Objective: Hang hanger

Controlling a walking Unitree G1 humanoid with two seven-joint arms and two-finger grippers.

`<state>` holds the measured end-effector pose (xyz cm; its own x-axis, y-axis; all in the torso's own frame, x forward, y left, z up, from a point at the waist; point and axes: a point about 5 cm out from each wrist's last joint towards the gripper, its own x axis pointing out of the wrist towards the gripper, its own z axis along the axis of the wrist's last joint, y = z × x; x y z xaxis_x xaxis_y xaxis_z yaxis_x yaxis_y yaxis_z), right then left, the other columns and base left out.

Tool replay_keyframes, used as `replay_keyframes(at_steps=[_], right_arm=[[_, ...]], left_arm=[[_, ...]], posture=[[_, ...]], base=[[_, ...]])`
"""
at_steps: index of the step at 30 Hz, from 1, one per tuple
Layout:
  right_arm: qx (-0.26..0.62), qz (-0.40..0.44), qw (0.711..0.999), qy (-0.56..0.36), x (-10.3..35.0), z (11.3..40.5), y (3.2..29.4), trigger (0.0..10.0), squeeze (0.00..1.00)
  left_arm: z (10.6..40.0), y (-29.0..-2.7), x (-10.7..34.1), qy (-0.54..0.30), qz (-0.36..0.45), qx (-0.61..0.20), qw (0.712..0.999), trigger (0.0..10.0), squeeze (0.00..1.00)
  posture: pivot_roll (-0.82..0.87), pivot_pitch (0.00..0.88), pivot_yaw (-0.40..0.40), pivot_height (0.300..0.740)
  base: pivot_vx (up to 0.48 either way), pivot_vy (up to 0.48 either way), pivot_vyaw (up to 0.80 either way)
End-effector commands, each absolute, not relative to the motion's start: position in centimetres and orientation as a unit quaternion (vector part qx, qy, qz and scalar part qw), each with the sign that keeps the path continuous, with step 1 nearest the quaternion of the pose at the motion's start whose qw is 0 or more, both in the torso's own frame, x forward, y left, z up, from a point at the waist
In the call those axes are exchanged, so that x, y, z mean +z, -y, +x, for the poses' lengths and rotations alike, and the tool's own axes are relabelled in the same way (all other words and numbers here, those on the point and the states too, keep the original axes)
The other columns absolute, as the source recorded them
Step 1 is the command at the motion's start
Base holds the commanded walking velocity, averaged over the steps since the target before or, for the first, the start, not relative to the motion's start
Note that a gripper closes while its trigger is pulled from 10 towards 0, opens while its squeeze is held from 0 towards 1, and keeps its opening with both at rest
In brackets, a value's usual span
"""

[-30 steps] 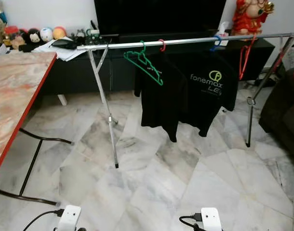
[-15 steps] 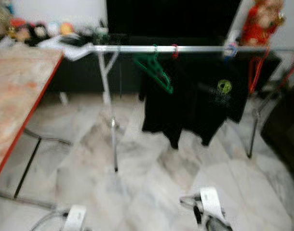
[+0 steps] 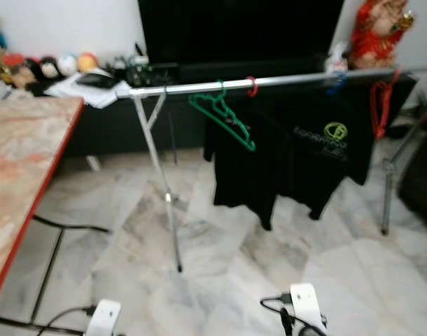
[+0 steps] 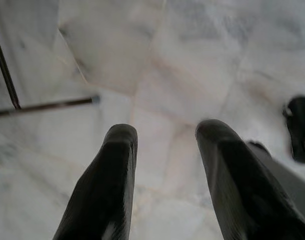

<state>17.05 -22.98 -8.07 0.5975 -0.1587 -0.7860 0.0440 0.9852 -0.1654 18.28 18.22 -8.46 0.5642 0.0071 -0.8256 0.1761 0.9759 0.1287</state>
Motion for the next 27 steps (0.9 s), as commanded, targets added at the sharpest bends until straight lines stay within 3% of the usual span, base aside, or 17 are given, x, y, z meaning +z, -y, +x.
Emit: replay_keyframes(at_steps=[1,8,13,27], right_arm=[[-0.063,-0.058,0.892,-0.445,-8.2,17.1,22.6,10.0,0.0],[-0.036,-0.057,0.9,-0.431,-7.9,18.7,20.0,10.0,0.0],[-0.088,-0.023,0.9,-0.425,-7.7,18.5,21.6,10.0,0.0],[-0.062,-0.052,0.905,-0.417,-7.3,19.5,21.4,10.0,0.0]], left_arm=[[18.8,-18.1,-8.2,-0.459,0.104,-0.059,0.88,10.0,0.0],[19.2,-19.3,-7.9,-0.457,0.112,-0.044,0.881,10.0,0.0],[19.3,-18.9,-7.9,-0.455,0.099,-0.034,0.884,10.0,0.0],[18.2,-19.5,-8.4,-0.468,0.088,-0.01,0.88,10.0,0.0]], posture=[[-0.06,0.0,0.056,0.74],[-0.07,0.0,0.05,0.74],[-0.07,0.0,0.038,0.74],[-0.1,0.0,-0.003,0.74]], base=[[0.296,0.0,0.0],[0.298,0.0,0.0],[0.3,0.0,0.0],[0.298,0.0,0.03]])
